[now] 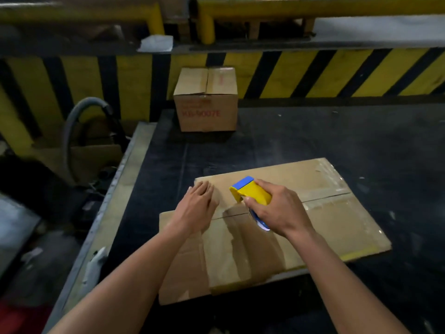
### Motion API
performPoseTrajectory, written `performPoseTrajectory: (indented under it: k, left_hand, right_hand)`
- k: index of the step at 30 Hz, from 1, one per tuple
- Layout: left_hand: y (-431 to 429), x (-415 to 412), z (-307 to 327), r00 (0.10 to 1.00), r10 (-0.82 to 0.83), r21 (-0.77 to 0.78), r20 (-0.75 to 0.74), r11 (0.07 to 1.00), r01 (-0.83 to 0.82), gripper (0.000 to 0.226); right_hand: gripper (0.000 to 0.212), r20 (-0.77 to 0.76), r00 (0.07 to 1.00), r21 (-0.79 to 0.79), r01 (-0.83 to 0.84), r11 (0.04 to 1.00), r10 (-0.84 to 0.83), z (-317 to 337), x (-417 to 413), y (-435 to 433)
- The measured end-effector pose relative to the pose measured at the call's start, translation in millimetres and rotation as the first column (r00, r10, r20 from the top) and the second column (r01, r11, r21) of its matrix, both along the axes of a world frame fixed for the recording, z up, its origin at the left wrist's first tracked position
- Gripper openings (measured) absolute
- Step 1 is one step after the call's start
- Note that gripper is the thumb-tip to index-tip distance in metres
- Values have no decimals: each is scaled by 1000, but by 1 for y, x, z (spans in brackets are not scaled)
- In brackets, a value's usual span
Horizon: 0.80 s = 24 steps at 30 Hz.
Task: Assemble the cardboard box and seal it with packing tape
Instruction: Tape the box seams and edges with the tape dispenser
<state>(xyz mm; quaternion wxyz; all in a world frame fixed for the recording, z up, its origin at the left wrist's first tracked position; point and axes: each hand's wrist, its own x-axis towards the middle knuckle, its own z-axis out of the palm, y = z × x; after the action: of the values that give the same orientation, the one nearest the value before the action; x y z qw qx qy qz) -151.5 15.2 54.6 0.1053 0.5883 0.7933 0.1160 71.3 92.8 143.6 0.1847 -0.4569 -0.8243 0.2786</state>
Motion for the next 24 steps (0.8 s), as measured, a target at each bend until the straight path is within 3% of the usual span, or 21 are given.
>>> performPoseTrajectory:
  k: [5, 11, 15, 19, 21, 22, 24]
  left_hand:
    - [1, -23, -4, 992, 26, -34, 123, 999, -22, 78]
    - [-11, -16, -14, 997, 23, -8, 74, 1000, -22, 79]
    - [-17, -22, -20, 997, -38, -11, 74, 999, 39, 68]
    - [-4, -43, -6, 994, -3, 174, 112, 985, -16, 44]
    - [11, -49, 8, 975, 80, 223, 206, 967, -126, 37]
    - [20, -51, 16, 938, 113, 210, 328, 959, -189, 38]
    - [36, -53, 34, 764, 147, 101, 628, 958, -268, 42]
  right_hand:
    - [60, 12, 999, 4, 47, 999, -47, -12, -34, -7]
    - [59, -10, 998, 22, 69, 997, -69, -19, -52, -9]
    - [61, -23, 997, 19, 76, 997, -76, -21, -59, -8]
    - [63, 3, 999, 42, 38, 998, -38, -26, -60, -5]
    - [63, -2, 1000, 64, 9, 998, -9, -27, -59, -5]
    - [63, -13, 1000, 76, 0, 997, 1, -27, -59, -6]
    - [63, -41, 999, 102, -17, 995, 21, -26, -61, -7]
